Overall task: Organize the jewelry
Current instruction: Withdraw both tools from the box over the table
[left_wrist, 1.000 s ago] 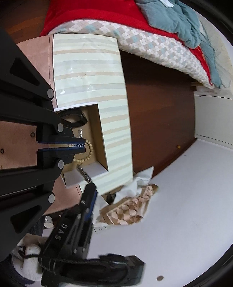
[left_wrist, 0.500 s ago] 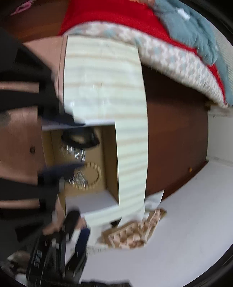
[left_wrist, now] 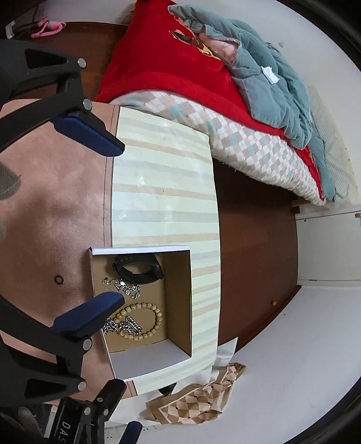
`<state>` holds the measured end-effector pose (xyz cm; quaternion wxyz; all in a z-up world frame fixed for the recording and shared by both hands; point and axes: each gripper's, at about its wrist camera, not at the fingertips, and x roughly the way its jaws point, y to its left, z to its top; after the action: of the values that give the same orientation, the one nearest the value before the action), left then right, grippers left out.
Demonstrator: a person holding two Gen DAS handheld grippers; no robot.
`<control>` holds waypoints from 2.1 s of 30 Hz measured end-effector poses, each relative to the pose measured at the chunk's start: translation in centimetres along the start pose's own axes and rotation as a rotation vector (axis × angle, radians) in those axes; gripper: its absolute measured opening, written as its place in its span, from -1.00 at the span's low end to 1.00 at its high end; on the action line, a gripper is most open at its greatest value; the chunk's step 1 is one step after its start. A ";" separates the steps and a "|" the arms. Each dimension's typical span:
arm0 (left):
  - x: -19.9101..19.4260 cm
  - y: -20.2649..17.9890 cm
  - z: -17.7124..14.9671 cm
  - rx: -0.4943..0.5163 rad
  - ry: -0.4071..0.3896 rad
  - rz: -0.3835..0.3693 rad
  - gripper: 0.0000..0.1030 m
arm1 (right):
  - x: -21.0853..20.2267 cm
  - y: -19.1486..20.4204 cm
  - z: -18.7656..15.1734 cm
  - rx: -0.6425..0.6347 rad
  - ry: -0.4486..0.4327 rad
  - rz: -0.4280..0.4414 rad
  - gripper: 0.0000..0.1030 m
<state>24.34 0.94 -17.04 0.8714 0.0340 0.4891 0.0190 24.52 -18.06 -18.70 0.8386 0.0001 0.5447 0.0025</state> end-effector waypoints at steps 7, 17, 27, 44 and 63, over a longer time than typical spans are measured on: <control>-2.7 0.1 -0.3 -0.012 -0.046 0.022 0.96 | -2.6 0.8 -0.8 -0.022 -0.054 -0.009 1.00; -8.6 1.4 -1.7 -0.031 -0.127 0.027 0.96 | -8.6 1.4 -2.6 -0.032 -0.146 -0.002 1.00; -15.5 2.4 -4.0 -0.058 -0.209 0.007 0.96 | -16.2 1.6 -5.7 -0.020 -0.257 0.007 1.00; -11.6 2.4 -10.8 -0.076 -0.083 0.179 0.96 | -12.6 -7.6 -13.8 0.193 -0.146 0.005 0.95; 2.6 0.8 -14.1 -0.081 0.227 0.169 0.96 | 6.4 -7.1 -11.8 0.076 -0.006 0.041 -0.25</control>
<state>13.64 2.49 -26.55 0.8063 0.0373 0.5788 0.1157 16.31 -25.17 -29.35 0.8396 0.0428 0.5416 -0.0010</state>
